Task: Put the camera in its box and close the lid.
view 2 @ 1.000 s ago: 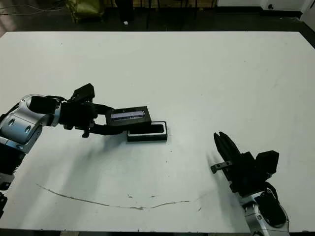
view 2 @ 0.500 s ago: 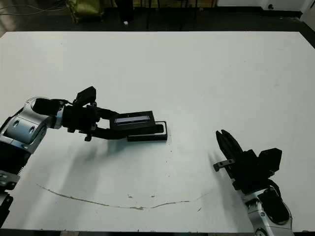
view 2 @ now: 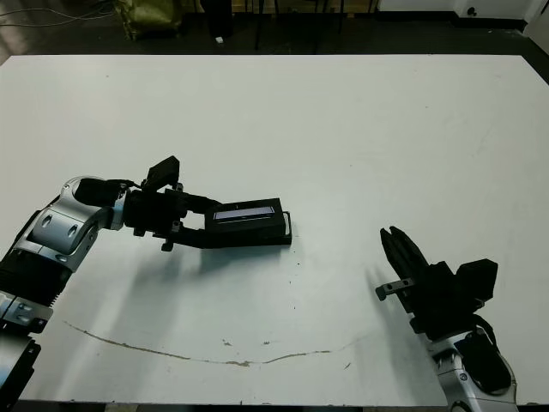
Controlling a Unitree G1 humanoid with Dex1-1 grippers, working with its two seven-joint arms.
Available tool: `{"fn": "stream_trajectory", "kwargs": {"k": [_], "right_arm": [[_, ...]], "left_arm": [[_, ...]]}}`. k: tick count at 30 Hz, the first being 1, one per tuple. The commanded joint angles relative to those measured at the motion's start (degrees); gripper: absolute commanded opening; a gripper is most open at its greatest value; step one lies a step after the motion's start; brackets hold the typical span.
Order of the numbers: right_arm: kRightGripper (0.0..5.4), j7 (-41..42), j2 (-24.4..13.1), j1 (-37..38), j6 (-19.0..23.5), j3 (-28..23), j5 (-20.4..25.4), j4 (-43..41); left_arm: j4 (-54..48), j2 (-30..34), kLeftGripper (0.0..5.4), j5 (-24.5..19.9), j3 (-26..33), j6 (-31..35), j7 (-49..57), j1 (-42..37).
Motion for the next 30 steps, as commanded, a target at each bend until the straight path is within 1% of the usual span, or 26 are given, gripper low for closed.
{"fn": "stream_trajectory", "kwargs": {"k": [1, 4, 8, 12, 15, 19, 22, 26, 30], "right_arm": [[0.0, -0.3, -0.75, 1.12, 1.07, -0.42, -0.38, -0.06], [0.0, 0.6, -1.05, 1.04, 0.32, -0.47, -0.2, 0.3], [0.0, 0.79, -0.97, 1.12, 0.64, -0.75, 0.62, 0.15], [0.0, -0.69, -1.24, 1.88, 1.93, -0.7, -0.67, -1.55], [0.0, 0.08, -1.21, 1.68, 0.8, -0.81, -0.54, -0.69], [0.0, 0.59, -1.58, 1.37, 1.69, -0.95, 0.32, -0.68], [0.0, 1.44, -1.6, 1.26, 1.26, -1.08, 0.95, -0.78], [0.0, 0.69, -1.48, 1.52, 2.07, -1.19, 0.52, -1.55], [0.0, 1.43, -1.61, 1.32, 1.59, -1.23, 0.65, -1.34]], "left_arm": [[1.01, -0.11, 2.37, 1.09, -0.89, 0.12, -0.4, 0.34], [0.84, 0.0, 2.37, 1.83, -1.58, 0.89, -0.4, -0.09], [1.34, 0.13, 2.37, 2.92, -2.25, 0.05, -0.58, -0.74], [1.91, 0.21, 2.37, 3.79, -2.76, 0.39, -0.59, -1.72], [2.85, -0.14, 2.37, 4.51, -3.51, 0.19, -0.78, -2.86], [4.39, -1.1, 2.37, 5.51, -4.87, 0.45, -1.33, -4.72], [5.32, -1.82, 2.37, 5.92, -5.34, 0.03, -1.53, -5.53], [5.64, -2.15, 2.37, 6.37, -5.86, 1.03, -1.89, -6.28], [6.26, -2.05, 2.37, 6.4, -5.99, 1.21, -2.44, -6.76]]}}
